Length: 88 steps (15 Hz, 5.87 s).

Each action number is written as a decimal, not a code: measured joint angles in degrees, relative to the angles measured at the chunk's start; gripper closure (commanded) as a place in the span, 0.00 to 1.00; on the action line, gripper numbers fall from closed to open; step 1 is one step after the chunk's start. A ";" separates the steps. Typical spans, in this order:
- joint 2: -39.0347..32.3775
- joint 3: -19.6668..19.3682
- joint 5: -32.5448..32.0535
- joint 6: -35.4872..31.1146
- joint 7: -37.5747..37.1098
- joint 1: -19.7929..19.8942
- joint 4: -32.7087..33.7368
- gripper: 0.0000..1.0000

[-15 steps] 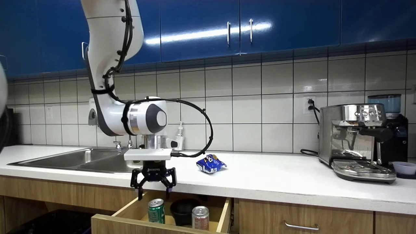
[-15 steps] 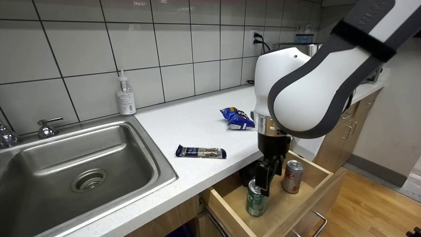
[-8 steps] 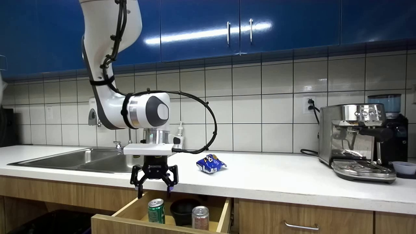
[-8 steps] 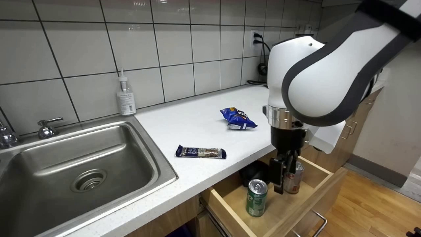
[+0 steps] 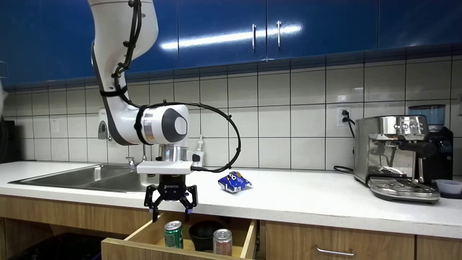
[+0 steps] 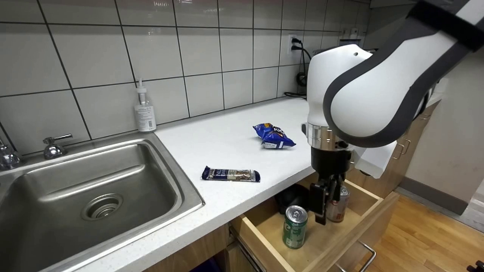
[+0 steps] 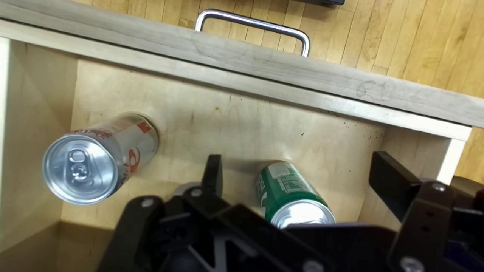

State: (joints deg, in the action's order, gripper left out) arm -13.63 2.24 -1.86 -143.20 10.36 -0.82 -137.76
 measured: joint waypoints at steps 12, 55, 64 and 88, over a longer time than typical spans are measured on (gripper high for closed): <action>1.46 -0.03 0.80 0.29 0.00 0.02 -3.22 0.00; -1.88 -0.68 2.61 -19.12 -2.99 -0.11 -14.79 0.00; -3.68 -3.20 2.54 -26.20 -10.47 -1.21 -14.43 0.00; -10.51 -5.10 2.58 -27.11 -12.06 -2.09 -3.36 0.00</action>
State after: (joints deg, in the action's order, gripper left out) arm -24.15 -2.86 0.72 -170.31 -1.69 -2.91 -141.12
